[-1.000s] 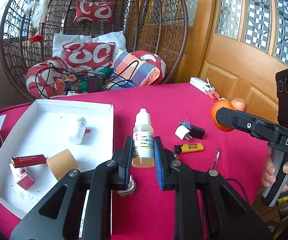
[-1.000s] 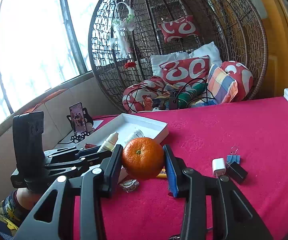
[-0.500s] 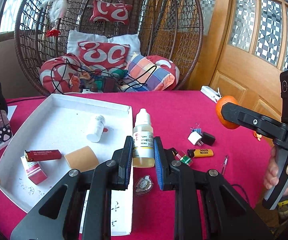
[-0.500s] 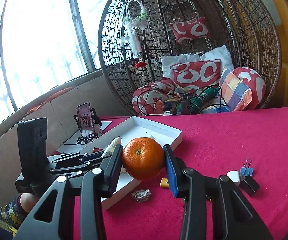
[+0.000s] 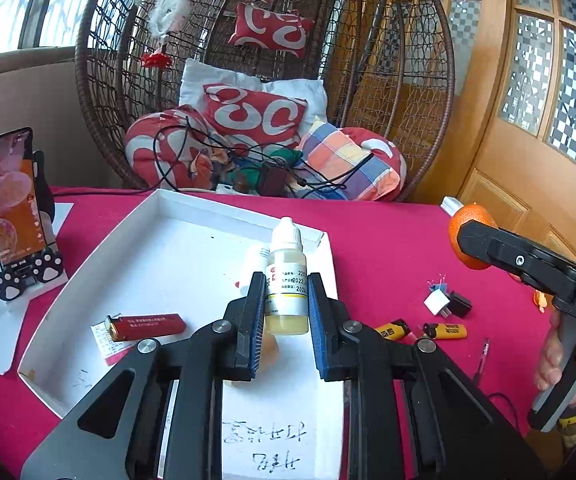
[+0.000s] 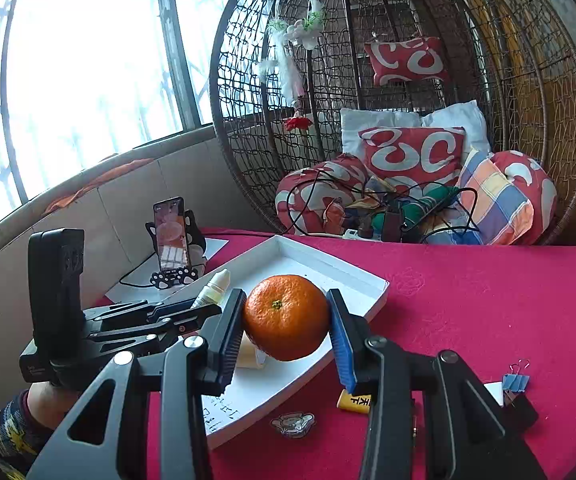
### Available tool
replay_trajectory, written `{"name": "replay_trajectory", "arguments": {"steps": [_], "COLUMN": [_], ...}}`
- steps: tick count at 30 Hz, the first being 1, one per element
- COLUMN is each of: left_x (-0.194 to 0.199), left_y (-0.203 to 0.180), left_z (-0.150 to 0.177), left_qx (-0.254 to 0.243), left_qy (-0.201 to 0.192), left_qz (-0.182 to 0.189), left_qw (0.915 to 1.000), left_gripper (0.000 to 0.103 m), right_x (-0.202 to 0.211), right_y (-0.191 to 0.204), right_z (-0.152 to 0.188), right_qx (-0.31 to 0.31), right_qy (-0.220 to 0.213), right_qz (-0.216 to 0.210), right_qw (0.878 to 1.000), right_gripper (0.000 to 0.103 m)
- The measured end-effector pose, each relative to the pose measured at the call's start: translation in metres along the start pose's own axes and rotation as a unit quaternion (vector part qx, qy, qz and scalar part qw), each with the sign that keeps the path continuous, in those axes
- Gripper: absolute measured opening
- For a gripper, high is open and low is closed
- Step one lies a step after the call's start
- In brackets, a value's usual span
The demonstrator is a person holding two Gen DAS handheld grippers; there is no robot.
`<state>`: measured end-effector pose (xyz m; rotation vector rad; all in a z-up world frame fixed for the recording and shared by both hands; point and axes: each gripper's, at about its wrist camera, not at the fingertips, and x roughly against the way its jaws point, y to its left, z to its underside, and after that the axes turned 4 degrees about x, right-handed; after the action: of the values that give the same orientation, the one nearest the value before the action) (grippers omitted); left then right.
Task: Organize rigid objects
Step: 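Carry the dropper bottle and the orange over the white tray with both tools, then lower into the tray and open both tools, releasing dropper bottle and orange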
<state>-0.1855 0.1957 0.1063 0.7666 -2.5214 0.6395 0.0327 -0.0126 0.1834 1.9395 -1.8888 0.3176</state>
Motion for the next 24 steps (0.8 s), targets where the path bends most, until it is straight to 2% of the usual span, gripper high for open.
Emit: {"name": "replay_trajectory", "arguments": {"steps": [4, 8, 12, 18, 24], "left_x": [-0.009, -0.036, -0.060, -0.074, -0.078], "left_y": [0.018, 0.040, 0.063, 0.075, 0.083], "left_z": [-0.014, -0.025, -0.031, -0.024, -0.016], "left_qx": [0.014, 0.036, 0.079, 0.119, 0.130], "left_qy": [0.000, 0.026, 0.050, 0.057, 0.059], "left_qz": [-0.015, -0.034, -0.040, -0.054, -0.072], "left_qw": [0.9998, 0.9985, 0.9949, 0.9897, 0.9872], "left_gripper": [0.020, 0.020, 0.020, 0.020, 0.020], "right_x": [-0.017, -0.040, -0.073, -0.124, -0.147], "right_y": [-0.001, 0.002, 0.009, 0.010, 0.010], "right_z": [-0.008, -0.012, -0.007, 0.005, 0.014], "right_qx": [-0.010, -0.022, -0.030, -0.070, -0.080], "right_qy": [0.010, 0.030, 0.062, 0.103, 0.121], "right_qz": [-0.009, -0.022, -0.027, -0.023, -0.018], "right_qw": [1.000, 0.999, 0.997, 0.992, 0.989], "right_gripper": [0.040, 0.040, 0.040, 0.040, 0.040]}}
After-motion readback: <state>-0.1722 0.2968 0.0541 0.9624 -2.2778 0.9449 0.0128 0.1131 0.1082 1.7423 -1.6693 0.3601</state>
